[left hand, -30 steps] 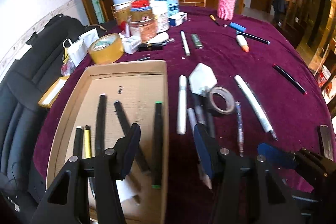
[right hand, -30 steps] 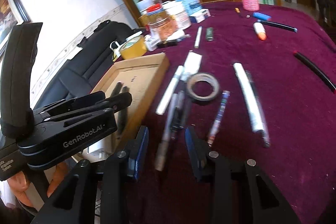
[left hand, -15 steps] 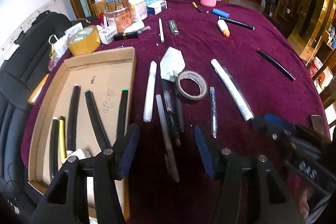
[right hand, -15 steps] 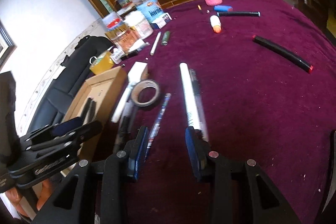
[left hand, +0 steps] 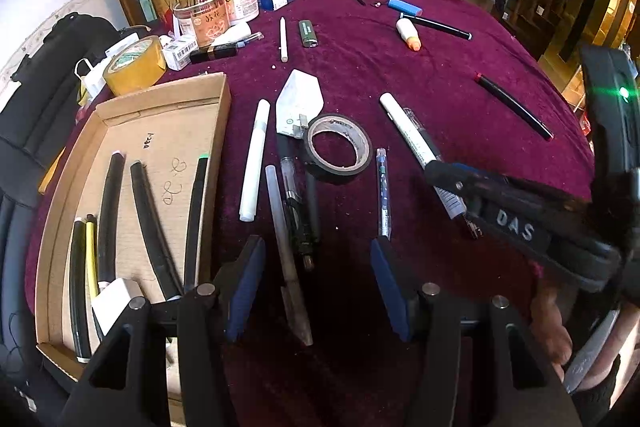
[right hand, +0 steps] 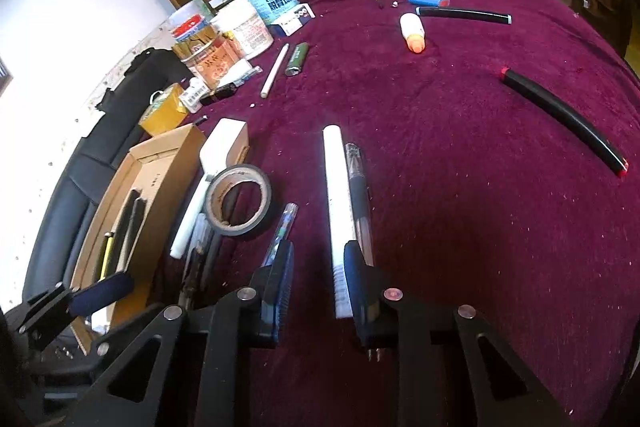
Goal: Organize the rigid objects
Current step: 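Grasp a clear ballpoint pen with the left tool while the right grasps a white barcode marker, then carry the clear pen and white marker into the cardboard tray and open both tools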
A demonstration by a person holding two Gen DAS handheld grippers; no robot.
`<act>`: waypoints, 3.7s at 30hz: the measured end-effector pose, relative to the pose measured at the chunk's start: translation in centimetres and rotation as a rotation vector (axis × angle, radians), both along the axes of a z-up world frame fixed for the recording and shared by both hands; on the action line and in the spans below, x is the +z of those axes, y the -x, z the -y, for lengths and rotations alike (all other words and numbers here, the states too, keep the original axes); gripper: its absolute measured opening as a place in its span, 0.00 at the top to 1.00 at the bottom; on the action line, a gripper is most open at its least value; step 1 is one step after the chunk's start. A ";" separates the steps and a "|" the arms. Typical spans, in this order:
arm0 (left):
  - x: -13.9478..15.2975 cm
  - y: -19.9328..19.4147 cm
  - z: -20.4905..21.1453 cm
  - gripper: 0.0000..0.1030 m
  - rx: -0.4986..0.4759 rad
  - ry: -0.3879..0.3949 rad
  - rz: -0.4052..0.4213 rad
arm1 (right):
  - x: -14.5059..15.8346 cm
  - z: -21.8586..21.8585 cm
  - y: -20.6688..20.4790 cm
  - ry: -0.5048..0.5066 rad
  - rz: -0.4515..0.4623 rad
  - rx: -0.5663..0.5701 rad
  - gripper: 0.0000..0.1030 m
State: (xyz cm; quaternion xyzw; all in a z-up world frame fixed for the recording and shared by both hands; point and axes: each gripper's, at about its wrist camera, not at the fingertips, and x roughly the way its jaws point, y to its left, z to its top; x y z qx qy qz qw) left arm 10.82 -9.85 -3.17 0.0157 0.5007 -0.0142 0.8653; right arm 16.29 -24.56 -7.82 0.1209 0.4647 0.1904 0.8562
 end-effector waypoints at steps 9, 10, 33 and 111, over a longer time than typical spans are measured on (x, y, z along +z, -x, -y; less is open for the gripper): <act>-0.7 -0.5 0.4 0.48 -0.014 0.020 -0.024 | -1.3 -0.7 -1.6 0.017 -0.031 0.008 0.73; -0.8 -0.7 0.5 0.48 -0.015 0.021 -0.025 | -1.2 -0.7 -1.5 0.026 -0.026 0.010 0.78; -4.8 -4.8 4.6 0.86 -0.102 -0.014 -0.092 | -2.0 1.7 -1.6 -0.149 -0.094 -0.022 0.85; -2.1 -3.6 -24.8 0.91 0.327 0.306 -0.036 | 1.2 -20.7 1.3 -0.011 -0.036 0.243 0.85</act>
